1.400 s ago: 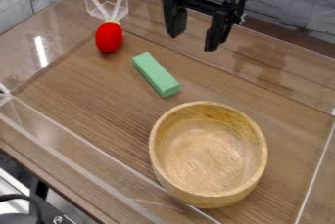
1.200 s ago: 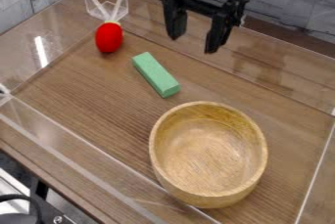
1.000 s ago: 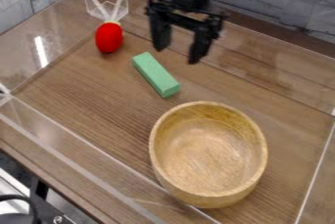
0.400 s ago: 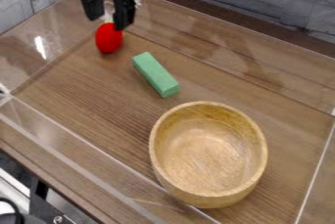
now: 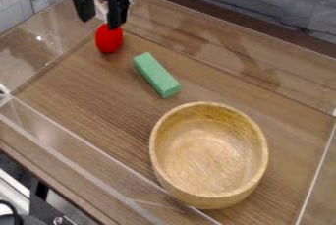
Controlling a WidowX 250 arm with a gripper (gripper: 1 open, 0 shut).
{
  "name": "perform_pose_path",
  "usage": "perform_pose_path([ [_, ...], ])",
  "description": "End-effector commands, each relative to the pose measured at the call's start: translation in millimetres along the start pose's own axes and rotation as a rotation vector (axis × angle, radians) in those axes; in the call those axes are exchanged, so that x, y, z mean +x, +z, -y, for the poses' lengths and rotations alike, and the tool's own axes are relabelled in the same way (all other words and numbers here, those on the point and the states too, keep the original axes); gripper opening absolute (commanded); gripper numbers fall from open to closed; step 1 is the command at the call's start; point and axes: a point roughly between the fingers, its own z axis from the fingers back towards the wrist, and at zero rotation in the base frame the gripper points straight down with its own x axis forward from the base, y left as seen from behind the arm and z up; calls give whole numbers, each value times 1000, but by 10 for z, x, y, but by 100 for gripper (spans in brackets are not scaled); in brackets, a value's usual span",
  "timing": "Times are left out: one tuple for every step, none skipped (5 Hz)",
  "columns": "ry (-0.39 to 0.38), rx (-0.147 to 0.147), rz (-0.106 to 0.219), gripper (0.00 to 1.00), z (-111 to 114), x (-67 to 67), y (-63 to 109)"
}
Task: Move the red fruit to the right side of the table
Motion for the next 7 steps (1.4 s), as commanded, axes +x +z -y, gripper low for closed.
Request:
perform_pose_path([
  [28, 25, 57, 100, -24, 143, 163],
  [51, 25, 49, 100, -26, 205, 137],
  [51, 26, 43, 100, -47, 202, -1],
  [47, 28, 42, 100, -72, 205, -140],
  [49, 32, 45, 100, -116, 219, -258],
  [43, 35, 51, 100, -233, 244, -314],
  [51, 36, 59, 100, -350, 282, -348],
])
